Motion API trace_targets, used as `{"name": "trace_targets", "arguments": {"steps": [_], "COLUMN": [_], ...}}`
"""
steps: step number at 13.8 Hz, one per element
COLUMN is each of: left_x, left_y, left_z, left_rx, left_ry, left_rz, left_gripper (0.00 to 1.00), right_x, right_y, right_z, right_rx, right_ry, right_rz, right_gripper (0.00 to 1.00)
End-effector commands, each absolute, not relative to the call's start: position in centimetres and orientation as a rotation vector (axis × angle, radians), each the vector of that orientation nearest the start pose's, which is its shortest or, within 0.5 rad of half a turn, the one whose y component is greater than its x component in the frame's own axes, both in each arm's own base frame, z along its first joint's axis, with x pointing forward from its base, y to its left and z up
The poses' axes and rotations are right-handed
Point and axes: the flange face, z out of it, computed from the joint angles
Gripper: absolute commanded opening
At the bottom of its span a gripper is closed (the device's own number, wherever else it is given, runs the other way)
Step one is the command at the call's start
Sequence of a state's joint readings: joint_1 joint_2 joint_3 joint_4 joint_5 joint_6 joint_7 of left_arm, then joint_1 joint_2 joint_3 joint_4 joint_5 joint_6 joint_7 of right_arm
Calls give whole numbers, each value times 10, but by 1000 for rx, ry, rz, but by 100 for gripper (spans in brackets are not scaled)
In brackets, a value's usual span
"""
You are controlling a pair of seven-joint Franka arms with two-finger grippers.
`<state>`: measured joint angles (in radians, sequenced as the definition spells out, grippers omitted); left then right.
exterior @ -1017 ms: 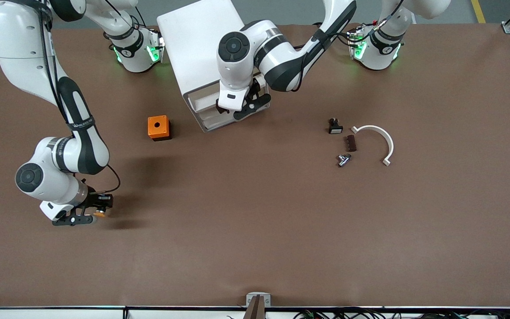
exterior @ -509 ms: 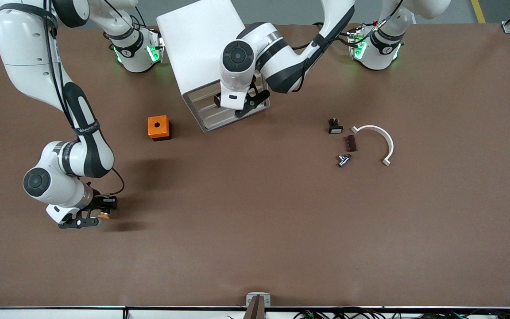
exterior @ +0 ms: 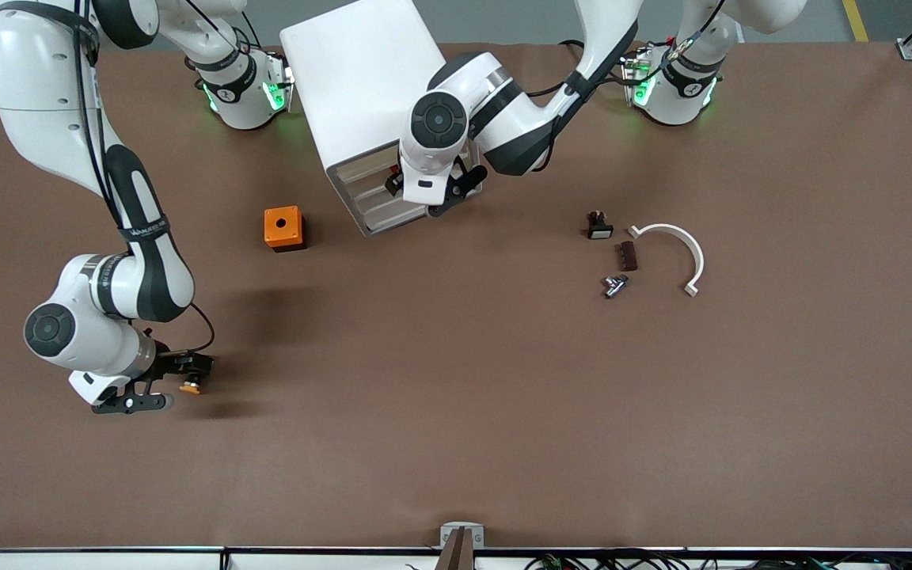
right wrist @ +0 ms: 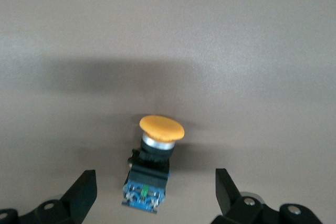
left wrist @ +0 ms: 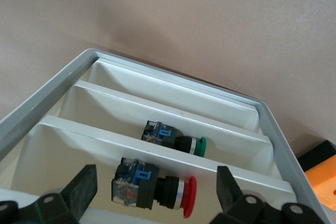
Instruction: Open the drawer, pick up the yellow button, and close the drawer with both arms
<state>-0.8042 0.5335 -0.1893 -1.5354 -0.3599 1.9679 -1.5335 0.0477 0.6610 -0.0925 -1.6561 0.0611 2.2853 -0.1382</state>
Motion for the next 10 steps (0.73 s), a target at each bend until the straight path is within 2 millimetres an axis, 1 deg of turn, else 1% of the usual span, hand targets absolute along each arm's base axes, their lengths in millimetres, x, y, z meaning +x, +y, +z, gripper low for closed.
{"name": "trace_targets", "arguments": {"steps": [1,2,3,4,6,7,8,9,10], "left_x": [397,407,424,442,475,496,513,530,542], "left_y": [-568,-564,-555,-543,-516,-499,-481,-459,-437], "left_z": [367,376,387,399,426,439,453,467,487], "left_rx": [-2917,-2934,-2954,-2972,-3004,-3029,-3049,-3067,-3096], "left_ry": [-1184,-1201,-1227,-1247,-1296,-1317,-1339,-1360,-1367], "left_rz": [702,679,611,541,462,421,380,345,311], "left_gripper": [100,100,100,100,100,100,100,100,100], "right_x": [673,669,665,659,645,637,633,628,626], "right_y": [-23,-23,-24,-26,-29,-29,-28,-29,-27], "right_z": [265,282,302,324,370,399,423,446,466], "right_rx": [-3139,-3133,-3129,-3130,-3130,-3131,-3131,-3129,-3126], "right_ry": [-80,-80,-80,-86,-90,-93,-95,-84,-49], "right_rz": [116,144,168,196,248,249,249,278,297], "right_gripper": [100,100,100,100,100,100,100,100,100]}}
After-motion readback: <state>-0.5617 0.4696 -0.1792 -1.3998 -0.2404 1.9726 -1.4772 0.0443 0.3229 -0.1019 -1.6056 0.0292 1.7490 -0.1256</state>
